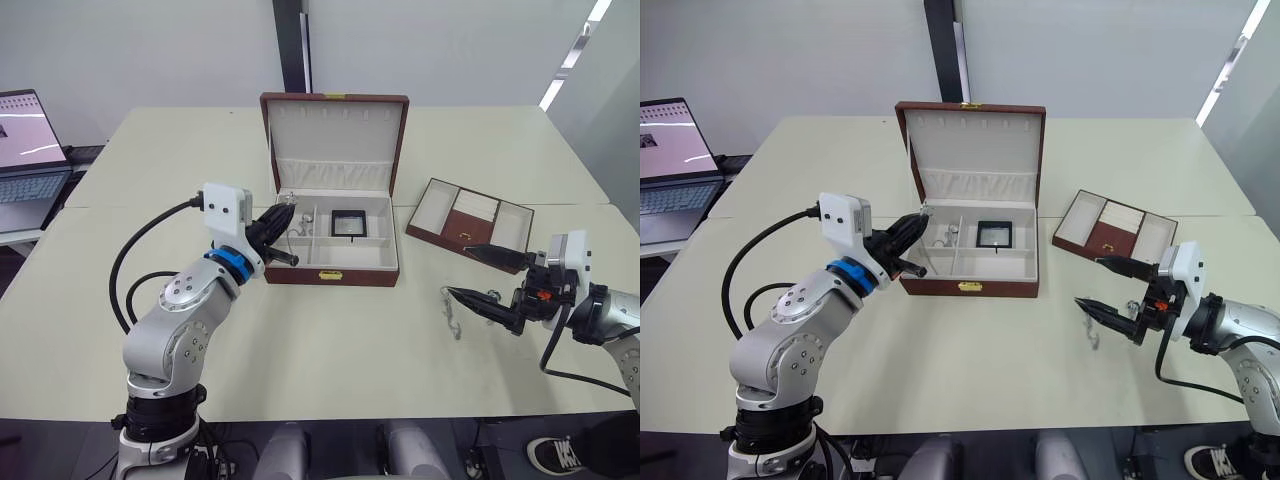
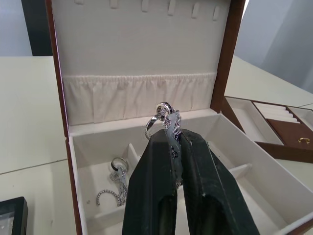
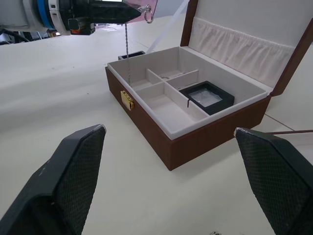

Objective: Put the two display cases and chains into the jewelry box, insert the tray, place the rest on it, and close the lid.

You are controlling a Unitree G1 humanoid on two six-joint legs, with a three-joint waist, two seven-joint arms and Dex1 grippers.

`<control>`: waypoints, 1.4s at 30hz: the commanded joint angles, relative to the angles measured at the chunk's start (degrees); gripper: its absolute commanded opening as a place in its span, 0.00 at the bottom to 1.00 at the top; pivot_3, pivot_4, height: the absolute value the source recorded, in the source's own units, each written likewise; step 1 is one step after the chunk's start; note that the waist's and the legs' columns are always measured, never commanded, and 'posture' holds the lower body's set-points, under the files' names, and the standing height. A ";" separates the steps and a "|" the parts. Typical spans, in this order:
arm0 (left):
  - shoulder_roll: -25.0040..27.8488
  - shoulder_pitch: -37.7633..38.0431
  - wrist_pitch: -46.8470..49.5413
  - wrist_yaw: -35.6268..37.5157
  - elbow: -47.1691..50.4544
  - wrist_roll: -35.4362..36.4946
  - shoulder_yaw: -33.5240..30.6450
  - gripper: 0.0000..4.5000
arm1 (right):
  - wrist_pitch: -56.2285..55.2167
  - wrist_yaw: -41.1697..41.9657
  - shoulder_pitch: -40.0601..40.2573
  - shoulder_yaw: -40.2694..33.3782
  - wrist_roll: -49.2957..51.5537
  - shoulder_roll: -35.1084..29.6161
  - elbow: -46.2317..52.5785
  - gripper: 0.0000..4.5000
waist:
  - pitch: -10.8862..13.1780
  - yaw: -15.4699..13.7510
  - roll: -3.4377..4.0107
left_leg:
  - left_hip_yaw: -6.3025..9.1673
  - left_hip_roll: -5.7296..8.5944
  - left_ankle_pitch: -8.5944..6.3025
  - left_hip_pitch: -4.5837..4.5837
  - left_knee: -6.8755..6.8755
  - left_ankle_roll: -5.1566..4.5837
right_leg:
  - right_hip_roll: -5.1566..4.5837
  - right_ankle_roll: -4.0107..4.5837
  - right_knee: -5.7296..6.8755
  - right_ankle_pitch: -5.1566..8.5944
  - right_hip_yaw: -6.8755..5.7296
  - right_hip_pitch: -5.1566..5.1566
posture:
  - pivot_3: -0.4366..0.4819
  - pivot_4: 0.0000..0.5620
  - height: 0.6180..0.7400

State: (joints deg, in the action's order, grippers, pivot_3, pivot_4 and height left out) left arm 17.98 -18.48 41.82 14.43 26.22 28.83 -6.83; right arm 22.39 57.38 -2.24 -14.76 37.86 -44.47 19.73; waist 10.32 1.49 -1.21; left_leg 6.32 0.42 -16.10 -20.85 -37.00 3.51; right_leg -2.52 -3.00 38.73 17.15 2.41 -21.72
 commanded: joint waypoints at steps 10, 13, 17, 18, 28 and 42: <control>-0.14 1.79 -3.06 0.45 -0.99 -2.31 0.48 0.00 | -0.19 -0.04 -0.08 -1.78 0.93 0.09 0.40 1.00 | 0.00 -0.01 0.00 | -0.01 0.00 0.00 0.00 0.00 0.00 | 0.00 0.00 0.00 0.00 0.01 0.00 | 0.48 0.27 1.00; -0.31 1.86 -3.32 0.50 -1.24 -2.53 0.43 0.00 | -0.11 0.03 -0.18 -1.72 0.93 0.00 0.35 1.00 | 0.00 0.00 0.00 | 0.00 0.00 0.00 -0.01 0.01 0.00 | 0.00 0.00 -0.01 0.00 0.00 0.00 | 0.48 0.27 1.00; -0.50 2.13 -3.84 0.64 -1.32 -2.56 0.36 0.24 | -0.04 0.06 -0.32 -1.67 0.94 -0.04 0.28 1.00 | 0.00 0.00 0.00 | 0.00 0.00 0.00 0.00 0.01 0.00 | 0.00 0.00 -0.01 0.00 0.00 0.00 | 0.48 0.27 1.00; -0.54 2.22 -3.95 0.69 -1.31 -2.54 0.34 0.31 | -0.03 0.05 -0.38 -1.63 0.93 -0.04 0.26 1.00 | 0.00 0.00 0.00 | -0.01 0.00 0.00 -0.01 0.01 0.00 | 0.00 0.00 -0.01 0.00 0.00 0.00 | 0.48 0.27 1.00; -0.71 2.11 -4.56 1.16 -1.85 -2.35 -0.13 0.97 | -0.10 0.22 -0.99 -1.38 0.78 -0.10 -0.30 1.00 | 0.00 0.01 0.00 | -0.01 0.00 0.00 0.00 0.01 0.00 | 0.00 0.00 -0.01 0.00 0.00 0.00 | 0.48 0.27 1.00; 6.30 4.80 -5.56 10.09 -4.10 0.86 -5.04 1.00 | -0.91 1.33 1.48 -5.33 -0.56 -1.52 -6.57 1.00 | 0.00 0.14 0.00 | -0.02 0.00 0.00 0.01 0.01 0.00 | 0.00 0.00 0.00 0.00 0.01 -0.01 | 0.48 0.27 1.00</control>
State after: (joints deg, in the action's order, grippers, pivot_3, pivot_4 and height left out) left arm 22.40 -14.41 36.92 21.15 21.93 27.93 -9.74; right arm 22.81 58.59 -0.76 -17.37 37.27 -45.22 13.81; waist 10.33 1.63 -1.21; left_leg 6.29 0.41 -16.11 -20.83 -36.98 3.51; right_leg -2.52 -3.00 38.73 17.15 2.42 -21.72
